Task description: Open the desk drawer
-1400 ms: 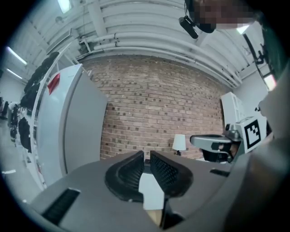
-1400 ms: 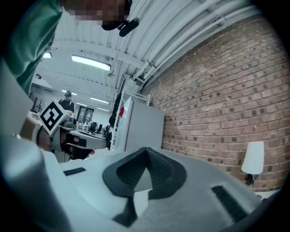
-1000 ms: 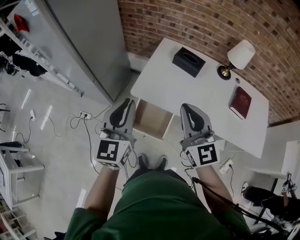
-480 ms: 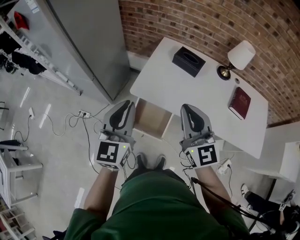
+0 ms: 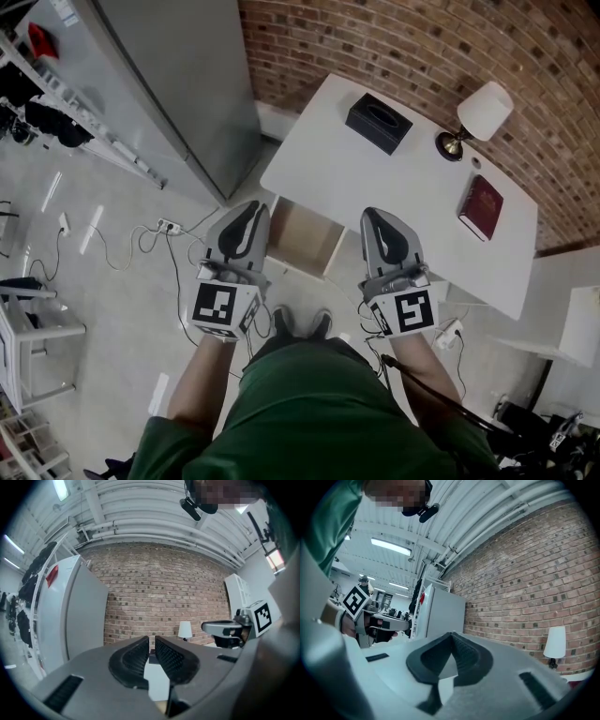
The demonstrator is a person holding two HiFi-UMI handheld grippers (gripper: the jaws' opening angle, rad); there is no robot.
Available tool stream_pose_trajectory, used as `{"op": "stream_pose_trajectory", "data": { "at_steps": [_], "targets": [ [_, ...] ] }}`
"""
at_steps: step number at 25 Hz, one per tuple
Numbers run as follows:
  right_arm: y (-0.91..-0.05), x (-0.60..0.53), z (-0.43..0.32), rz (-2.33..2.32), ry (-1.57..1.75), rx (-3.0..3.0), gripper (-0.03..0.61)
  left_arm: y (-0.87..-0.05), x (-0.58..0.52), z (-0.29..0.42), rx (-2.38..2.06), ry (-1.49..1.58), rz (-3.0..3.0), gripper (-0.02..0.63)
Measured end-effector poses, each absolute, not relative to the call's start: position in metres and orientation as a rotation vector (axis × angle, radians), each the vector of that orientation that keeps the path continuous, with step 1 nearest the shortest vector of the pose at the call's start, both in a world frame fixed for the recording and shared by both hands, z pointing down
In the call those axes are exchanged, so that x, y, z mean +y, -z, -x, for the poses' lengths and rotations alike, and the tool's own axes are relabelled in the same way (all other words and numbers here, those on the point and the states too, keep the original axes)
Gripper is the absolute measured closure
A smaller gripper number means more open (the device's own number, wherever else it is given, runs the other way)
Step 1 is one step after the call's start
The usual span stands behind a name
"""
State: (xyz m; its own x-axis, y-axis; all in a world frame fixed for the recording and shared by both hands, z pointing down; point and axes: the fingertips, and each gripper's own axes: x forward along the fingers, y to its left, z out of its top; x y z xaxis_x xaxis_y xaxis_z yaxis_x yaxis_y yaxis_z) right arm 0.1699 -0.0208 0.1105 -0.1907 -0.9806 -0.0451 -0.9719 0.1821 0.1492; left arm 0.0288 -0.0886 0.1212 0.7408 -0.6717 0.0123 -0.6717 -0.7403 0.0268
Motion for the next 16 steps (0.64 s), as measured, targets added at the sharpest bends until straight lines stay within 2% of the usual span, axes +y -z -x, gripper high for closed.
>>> {"op": "stream_pose_trajectory", "data": {
  "at_steps": [16],
  "targets": [
    [-0.1107, -0.0161, -0.1781, -1.941, 0.225, -2.398, 0.58, -0.1226, -0.0808, -0.0378, -1.146, -0.02, -2.904, 0.575]
  ]
}}
